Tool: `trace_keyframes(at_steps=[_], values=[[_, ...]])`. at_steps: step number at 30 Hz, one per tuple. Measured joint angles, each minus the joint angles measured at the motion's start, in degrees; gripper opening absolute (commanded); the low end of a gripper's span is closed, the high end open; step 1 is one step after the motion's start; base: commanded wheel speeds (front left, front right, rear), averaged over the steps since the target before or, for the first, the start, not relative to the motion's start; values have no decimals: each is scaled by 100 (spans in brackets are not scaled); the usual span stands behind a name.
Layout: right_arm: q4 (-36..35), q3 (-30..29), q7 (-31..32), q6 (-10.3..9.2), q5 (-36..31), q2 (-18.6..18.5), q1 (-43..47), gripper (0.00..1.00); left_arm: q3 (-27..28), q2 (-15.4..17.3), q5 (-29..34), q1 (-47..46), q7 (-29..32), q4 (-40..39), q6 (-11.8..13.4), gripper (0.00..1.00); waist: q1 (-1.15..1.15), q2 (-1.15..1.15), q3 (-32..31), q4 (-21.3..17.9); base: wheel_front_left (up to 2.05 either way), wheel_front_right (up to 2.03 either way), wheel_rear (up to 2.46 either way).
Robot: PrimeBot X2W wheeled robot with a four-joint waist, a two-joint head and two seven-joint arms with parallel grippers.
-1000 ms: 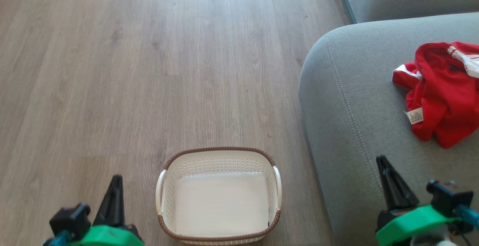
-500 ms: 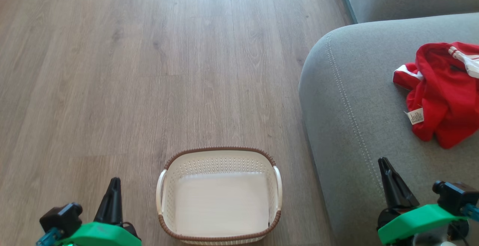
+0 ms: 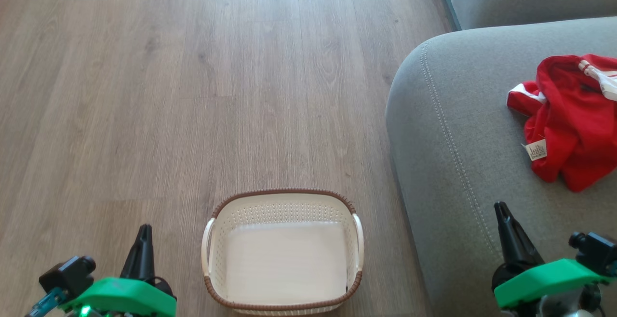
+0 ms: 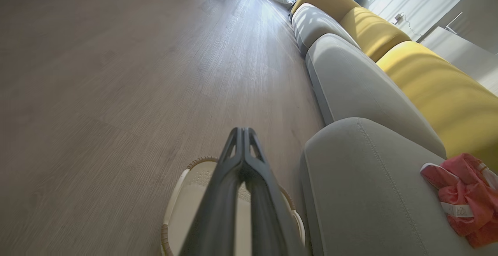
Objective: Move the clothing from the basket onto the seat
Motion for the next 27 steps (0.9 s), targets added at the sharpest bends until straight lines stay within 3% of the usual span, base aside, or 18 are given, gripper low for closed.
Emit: trace_keyframes(at_steps=[27], values=[[224,-224,354,0,1525,164,-268,0,401,-249,-1352,-245,409,196,-365,0,0,0,12,24,0,0,0]])
